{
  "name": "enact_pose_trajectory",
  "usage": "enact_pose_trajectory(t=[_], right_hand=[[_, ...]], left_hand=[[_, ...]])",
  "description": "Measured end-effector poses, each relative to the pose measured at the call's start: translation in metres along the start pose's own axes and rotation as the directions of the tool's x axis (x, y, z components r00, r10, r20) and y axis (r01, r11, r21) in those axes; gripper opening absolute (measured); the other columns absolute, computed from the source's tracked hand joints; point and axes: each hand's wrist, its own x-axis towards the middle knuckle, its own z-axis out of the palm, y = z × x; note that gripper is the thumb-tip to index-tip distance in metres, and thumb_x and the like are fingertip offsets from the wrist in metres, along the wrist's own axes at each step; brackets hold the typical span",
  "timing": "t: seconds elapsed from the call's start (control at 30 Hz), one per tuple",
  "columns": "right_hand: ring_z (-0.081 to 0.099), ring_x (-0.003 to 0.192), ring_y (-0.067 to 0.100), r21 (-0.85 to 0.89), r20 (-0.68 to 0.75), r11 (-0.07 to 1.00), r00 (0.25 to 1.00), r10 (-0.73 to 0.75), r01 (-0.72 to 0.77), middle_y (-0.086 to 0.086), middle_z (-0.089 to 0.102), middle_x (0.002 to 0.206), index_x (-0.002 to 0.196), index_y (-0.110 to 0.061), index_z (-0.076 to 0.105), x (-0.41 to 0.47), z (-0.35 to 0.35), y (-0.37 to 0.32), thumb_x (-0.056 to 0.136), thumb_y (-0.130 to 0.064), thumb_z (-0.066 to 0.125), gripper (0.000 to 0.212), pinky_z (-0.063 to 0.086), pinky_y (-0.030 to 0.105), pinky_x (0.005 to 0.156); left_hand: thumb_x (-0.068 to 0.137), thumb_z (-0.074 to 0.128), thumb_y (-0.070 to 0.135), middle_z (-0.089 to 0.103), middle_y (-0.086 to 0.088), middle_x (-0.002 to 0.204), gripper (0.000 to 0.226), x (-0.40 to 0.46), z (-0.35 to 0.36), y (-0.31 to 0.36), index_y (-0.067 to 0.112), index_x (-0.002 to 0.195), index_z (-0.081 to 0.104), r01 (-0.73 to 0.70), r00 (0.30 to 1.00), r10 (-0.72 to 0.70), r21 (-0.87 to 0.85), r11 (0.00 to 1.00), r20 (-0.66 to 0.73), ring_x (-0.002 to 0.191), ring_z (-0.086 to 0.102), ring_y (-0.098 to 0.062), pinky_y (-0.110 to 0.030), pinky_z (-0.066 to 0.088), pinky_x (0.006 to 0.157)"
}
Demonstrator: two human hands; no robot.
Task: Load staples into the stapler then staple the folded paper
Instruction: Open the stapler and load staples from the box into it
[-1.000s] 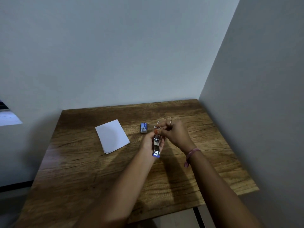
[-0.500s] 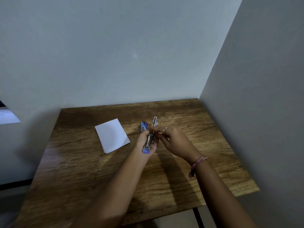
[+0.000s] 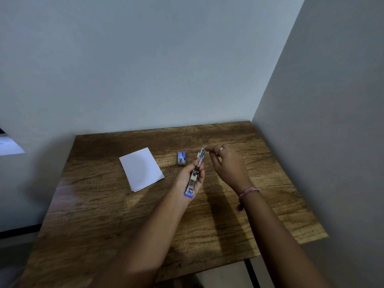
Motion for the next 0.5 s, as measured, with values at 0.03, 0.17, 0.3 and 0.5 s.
enact_pose_trajectory(t=[0.03,0.17,0.3,0.5], right_hand=[[0.059,0.100,0.016,-0.058,0.008,0.998,1.000,-0.008,0.008,-0.003,0.064,0.111,0.117,-0.027,0.061,0.000,0.001,0.000,0.097,-0.029,0.045,0.026,0.047,0.038,0.085],[0.057,0.102,0.021,-0.289,0.026,0.955,0.997,-0.066,0.071,-0.001,0.061,0.111,0.123,-0.030,0.054,0.002,0.003,0.005,0.099,-0.034,0.037,0.030,0.037,0.038,0.083],[0.057,0.103,0.021,-0.404,0.042,0.905,0.991,-0.130,0.136,0.000,0.060,0.111,0.126,-0.032,0.054,0.005,0.003,0.008,0.098,-0.026,0.038,0.032,0.036,0.039,0.086],[0.057,0.105,0.024,-0.512,0.115,0.830,0.976,-0.187,0.220,0.004,0.059,0.111,0.129,-0.028,0.049,0.006,0.005,0.012,0.095,-0.018,0.040,0.037,0.037,0.044,0.094]], left_hand=[[0.092,0.057,0.011,0.063,-0.012,0.076,0.014,0.000,0.000,0.000,-0.001,0.090,0.064,-0.002,1.000,0.002,0.006,1.000,-0.009,0.048,0.064,-0.011,-0.019,0.054,0.046],[0.091,0.058,0.010,0.064,-0.013,0.077,0.013,-0.001,-0.001,0.000,-0.002,0.090,0.064,-0.012,1.000,0.012,0.029,1.000,-0.021,0.050,0.065,-0.013,-0.020,0.055,0.048],[0.090,0.059,0.010,0.066,-0.014,0.077,0.014,-0.001,-0.004,0.001,-0.002,0.091,0.065,-0.012,0.999,0.013,0.046,0.999,-0.032,0.052,0.065,-0.013,-0.020,0.055,0.048],[0.090,0.060,0.009,0.068,-0.016,0.080,0.015,-0.001,-0.005,0.001,-0.003,0.096,0.063,-0.006,0.999,0.008,0.055,0.998,-0.043,0.053,0.067,-0.014,-0.021,0.055,0.048]])
